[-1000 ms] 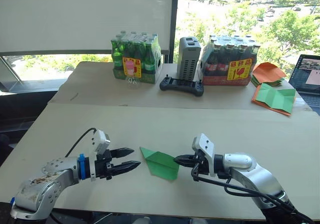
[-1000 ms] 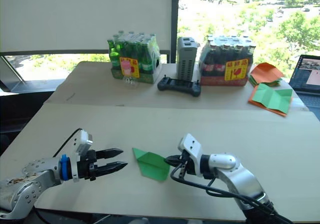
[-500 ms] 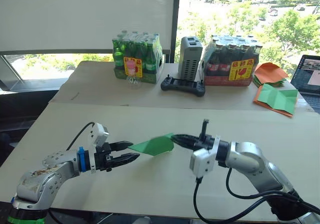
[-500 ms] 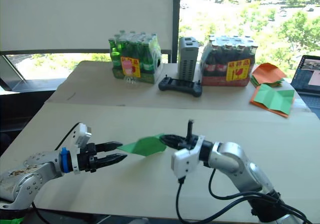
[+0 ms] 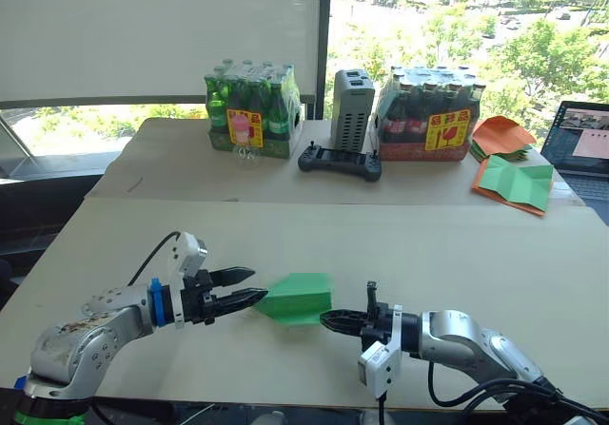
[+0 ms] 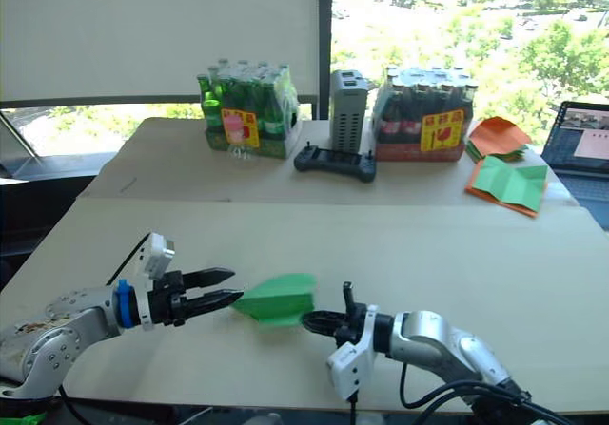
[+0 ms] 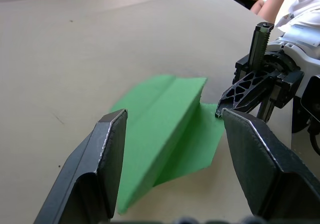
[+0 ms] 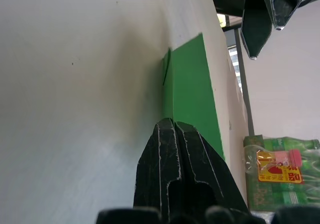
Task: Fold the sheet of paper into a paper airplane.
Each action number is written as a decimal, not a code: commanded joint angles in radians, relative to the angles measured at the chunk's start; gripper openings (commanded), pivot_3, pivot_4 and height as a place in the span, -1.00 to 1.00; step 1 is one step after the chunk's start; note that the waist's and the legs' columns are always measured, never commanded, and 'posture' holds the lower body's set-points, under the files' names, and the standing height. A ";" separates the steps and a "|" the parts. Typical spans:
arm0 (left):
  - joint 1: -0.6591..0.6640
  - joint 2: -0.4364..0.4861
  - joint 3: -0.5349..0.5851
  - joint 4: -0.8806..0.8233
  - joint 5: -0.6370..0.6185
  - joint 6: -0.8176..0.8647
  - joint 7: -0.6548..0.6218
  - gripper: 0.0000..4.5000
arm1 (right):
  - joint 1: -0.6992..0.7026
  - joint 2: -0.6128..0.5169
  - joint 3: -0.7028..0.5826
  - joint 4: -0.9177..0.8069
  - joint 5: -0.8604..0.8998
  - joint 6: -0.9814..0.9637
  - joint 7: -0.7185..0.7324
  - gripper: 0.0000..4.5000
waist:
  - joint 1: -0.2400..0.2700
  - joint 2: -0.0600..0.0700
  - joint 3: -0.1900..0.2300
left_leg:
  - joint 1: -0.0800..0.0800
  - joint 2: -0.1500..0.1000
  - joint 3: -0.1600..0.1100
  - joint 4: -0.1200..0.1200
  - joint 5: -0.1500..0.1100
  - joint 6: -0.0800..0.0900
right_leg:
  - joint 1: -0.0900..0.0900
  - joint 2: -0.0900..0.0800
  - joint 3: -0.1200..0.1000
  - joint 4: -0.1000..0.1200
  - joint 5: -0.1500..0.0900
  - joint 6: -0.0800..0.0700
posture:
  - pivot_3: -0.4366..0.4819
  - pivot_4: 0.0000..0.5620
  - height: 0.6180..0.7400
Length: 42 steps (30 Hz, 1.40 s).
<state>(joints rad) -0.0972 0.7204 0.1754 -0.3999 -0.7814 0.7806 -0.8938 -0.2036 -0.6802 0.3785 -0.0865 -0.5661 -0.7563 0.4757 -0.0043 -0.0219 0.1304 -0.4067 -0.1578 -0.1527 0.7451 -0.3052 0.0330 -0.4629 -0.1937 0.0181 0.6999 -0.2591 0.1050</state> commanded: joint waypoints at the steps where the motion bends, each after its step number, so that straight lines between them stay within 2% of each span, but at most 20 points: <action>1: -0.004 0.028 0.035 -0.032 -0.024 0.006 -0.002 0.42 | 0.017 -0.006 0.000 -0.033 0.050 0.013 0.029 -0.73 | 0.001 0.000 0.000 | 0.000 0.000 0.000 0.000 0.000 0.000 | 0.000 0.000 0.000 0.000 0.000 0.000 | -0.05 -0.47 -0.07; 7: -0.018 0.043 0.016 -0.009 -0.010 -0.010 -0.014 0.42 | 0.028 -0.003 -0.012 -0.071 0.138 0.072 0.097 0.16 | 0.002 0.000 0.000 | 0.000 0.000 0.000 0.000 0.000 0.000 | 0.000 0.000 0.000 0.000 0.000 0.000 | -0.05 -0.47 -0.07; 12: -0.053 0.025 -0.043 0.001 0.011 -0.021 -0.020 0.42 | 0.032 0.003 -0.018 -0.158 0.316 0.151 0.170 0.16 | 0.006 0.000 0.000 | 0.000 0.000 0.000 0.000 0.000 0.000 | 0.000 0.000 0.000 0.000 0.000 0.000 | -0.05 -0.47 -0.07; 17: -0.104 0.029 -0.079 0.052 0.052 -0.045 -0.044 0.42 | -0.014 0.063 -0.047 -0.289 0.573 0.462 0.238 0.16 | 0.007 -0.001 0.001 | -0.001 0.001 0.000 0.001 0.000 0.001 | 0.000 0.000 0.000 -0.001 0.000 0.000 | -0.05 -0.47 -0.07; 19: -0.120 0.026 -0.087 0.067 0.060 -0.050 -0.050 0.42 | -0.032 0.086 -0.044 -0.315 0.622 0.593 0.256 -0.09 | 0.007 -0.002 0.001 | -0.001 0.001 0.000 0.001 0.000 0.001 | 0.000 0.000 -0.001 -0.001 0.000 0.000 | -0.05 -0.47 -0.07; 25: -0.136 0.013 -0.102 0.059 0.067 -0.051 -0.046 0.42 | -0.031 0.116 -0.013 -0.322 0.643 0.869 0.291 -0.98 | 0.016 -0.001 0.001 | -0.001 0.000 -0.002 0.000 -0.001 0.001 | 0.000 0.000 -0.002 -0.002 0.000 0.000 | -0.05 -0.47 -0.07; 32: -0.156 0.008 -0.112 0.055 0.072 -0.051 -0.040 0.42 | 0.015 0.104 0.049 -0.290 0.578 0.966 0.327 -0.98 | 0.016 -0.002 0.002 | -0.002 0.000 -0.002 0.000 -0.001 0.001 | 0.000 0.000 -0.002 -0.003 0.000 0.000 | -0.05 -0.47 -0.07; 38: -0.214 0.000 -0.137 0.117 0.105 -0.077 -0.060 0.42 | 0.047 0.091 0.071 -0.310 0.557 1.008 0.356 -0.98 | 0.015 -0.002 0.002 | -0.001 0.000 -0.002 0.000 -0.001 0.001 | 0.001 -0.001 -0.002 -0.003 0.000 0.000 | -0.05 -0.47 -0.07; 42: -0.283 -0.018 -0.196 0.179 0.165 -0.103 -0.072 0.42 | 0.056 0.108 0.058 -0.340 0.573 1.038 0.350 -0.98 | 0.016 -0.002 0.002 | -0.001 0.000 -0.002 0.000 -0.001 0.001 | 0.001 0.000 -0.003 -0.003 0.000 0.000 | -0.05 -0.47 -0.07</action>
<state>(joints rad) -0.3527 0.7050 -0.0082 -0.2244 -0.6418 0.7108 -0.9560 -0.1519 -0.5771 0.4382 -0.3865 -0.0046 0.2617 0.8239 0.0120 -0.0235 0.1320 -0.4078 -0.1576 -0.1551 0.7457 -0.3061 0.0341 -0.4610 -0.1942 0.0153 0.6964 -0.2590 0.1051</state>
